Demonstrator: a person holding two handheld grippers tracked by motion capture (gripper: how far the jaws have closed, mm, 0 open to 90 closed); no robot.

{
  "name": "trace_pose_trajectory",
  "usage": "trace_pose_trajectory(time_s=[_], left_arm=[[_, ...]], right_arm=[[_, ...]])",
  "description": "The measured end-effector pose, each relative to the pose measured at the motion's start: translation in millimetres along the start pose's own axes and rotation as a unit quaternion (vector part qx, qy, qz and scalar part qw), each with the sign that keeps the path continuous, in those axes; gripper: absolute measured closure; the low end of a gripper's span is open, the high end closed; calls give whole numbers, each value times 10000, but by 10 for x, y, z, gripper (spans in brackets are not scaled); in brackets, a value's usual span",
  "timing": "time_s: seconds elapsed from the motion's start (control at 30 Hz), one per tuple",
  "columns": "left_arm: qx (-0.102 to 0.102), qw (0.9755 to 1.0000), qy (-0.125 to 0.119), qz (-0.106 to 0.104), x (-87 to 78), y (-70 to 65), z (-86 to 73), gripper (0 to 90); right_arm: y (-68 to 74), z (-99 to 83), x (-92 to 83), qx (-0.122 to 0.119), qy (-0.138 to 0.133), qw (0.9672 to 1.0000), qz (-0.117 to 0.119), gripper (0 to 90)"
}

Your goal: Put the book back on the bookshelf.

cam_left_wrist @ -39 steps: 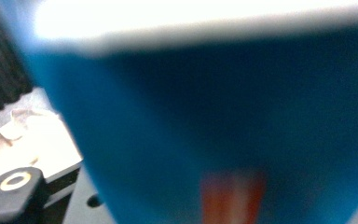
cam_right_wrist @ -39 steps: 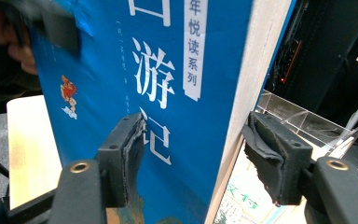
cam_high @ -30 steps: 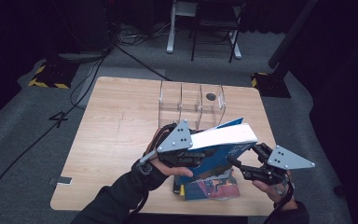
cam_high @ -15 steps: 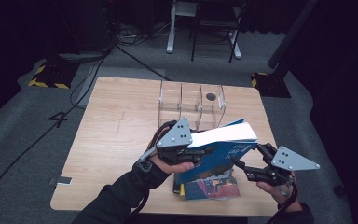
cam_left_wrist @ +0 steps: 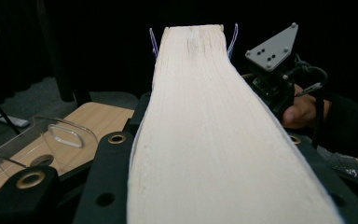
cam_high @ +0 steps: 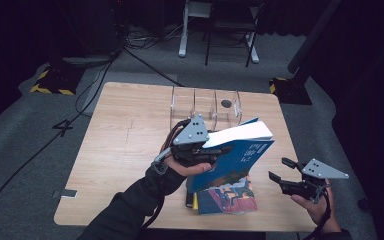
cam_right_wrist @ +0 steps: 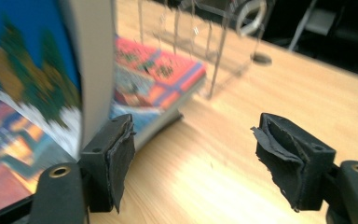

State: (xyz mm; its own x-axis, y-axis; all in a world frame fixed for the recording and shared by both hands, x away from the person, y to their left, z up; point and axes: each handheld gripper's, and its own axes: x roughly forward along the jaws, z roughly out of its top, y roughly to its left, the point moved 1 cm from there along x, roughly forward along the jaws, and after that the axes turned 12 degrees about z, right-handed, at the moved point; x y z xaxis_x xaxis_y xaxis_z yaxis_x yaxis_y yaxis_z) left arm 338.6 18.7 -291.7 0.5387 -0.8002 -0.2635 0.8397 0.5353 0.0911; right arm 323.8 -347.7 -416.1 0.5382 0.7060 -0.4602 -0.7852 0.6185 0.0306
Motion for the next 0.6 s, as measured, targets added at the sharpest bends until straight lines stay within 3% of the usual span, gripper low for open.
trace_pose_trajectory(time_s=[0.2,0.43,0.6], left_arm=[[31,9999,37,143,-30,54,41,598],[80,9987,99,488,-109,194,86,599],[35,9964,135,842,-207,384,95,600]], right_arm=[[-138,-154,117,334,202,9992,-37,287],[-153,-219,217,406,370,9985,-15,288],[-146,-241,269,430,450,9981,7,289]])
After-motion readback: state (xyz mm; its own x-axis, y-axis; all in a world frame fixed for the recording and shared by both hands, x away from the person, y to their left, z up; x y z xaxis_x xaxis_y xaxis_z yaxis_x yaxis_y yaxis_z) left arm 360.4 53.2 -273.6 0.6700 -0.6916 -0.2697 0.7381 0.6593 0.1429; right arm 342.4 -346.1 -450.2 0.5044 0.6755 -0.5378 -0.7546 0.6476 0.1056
